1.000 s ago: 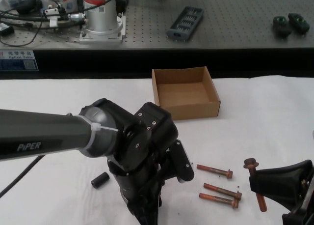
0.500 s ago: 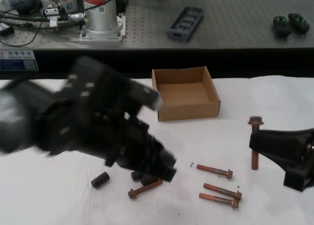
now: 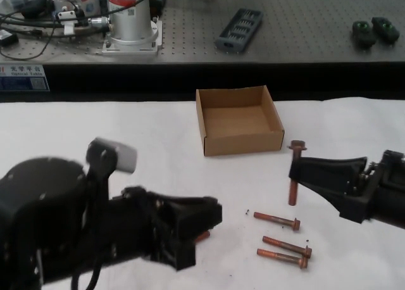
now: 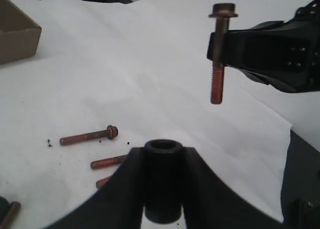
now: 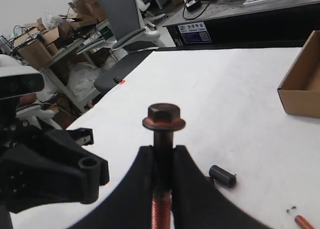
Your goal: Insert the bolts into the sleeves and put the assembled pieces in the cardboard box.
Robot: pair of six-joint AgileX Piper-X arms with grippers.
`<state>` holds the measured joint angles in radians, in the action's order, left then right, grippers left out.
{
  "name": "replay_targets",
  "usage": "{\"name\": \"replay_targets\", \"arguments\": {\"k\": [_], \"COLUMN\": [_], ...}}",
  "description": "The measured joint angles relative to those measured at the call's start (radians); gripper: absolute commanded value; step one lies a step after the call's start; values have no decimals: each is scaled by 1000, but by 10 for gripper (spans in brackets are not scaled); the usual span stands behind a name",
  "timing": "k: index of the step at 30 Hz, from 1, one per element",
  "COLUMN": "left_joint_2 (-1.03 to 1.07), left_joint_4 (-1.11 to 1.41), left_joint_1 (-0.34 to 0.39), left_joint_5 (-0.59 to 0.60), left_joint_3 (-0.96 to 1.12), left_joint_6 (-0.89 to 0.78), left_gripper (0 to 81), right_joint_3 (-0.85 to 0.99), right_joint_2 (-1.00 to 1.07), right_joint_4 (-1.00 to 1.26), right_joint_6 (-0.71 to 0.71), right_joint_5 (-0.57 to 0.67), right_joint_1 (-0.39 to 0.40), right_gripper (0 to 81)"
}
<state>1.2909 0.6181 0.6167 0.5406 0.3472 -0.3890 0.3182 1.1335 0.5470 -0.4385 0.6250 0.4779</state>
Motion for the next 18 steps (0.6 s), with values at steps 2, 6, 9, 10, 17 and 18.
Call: {"name": "replay_targets", "arguments": {"k": [2, 6, 9, 10, 17, 18], "left_joint_2": [3, 32, 80, 97, 141, 150], "left_joint_4": [11, 48, 76, 90, 156, 172], "left_joint_1": [7, 34, 76, 91, 132, 140], "left_joint_5": [18, 25, 28, 28, 36, 39], "left_joint_3": [-6, -6, -6, -8, -8, -8], "left_joint_6": [17, 49, 56, 58, 69, 72], "left_gripper": [20, 20, 20, 20, 20, 20], "right_joint_3": [0, 0, 0, 0, 0, 0], "right_joint_2": [26, 61, 70, 70, 70, 70], "right_joint_4": [53, 108, 131, 137, 160, 160], "right_joint_6": [-20, -39, -59, -67, -105, -108], "right_joint_5": [22, 46, 83, 103, 241, 254], "right_joint_1": [0, 0, 0, 0, 0, 0], "right_gripper": [11, 11, 11, 11, 11, 11]}}
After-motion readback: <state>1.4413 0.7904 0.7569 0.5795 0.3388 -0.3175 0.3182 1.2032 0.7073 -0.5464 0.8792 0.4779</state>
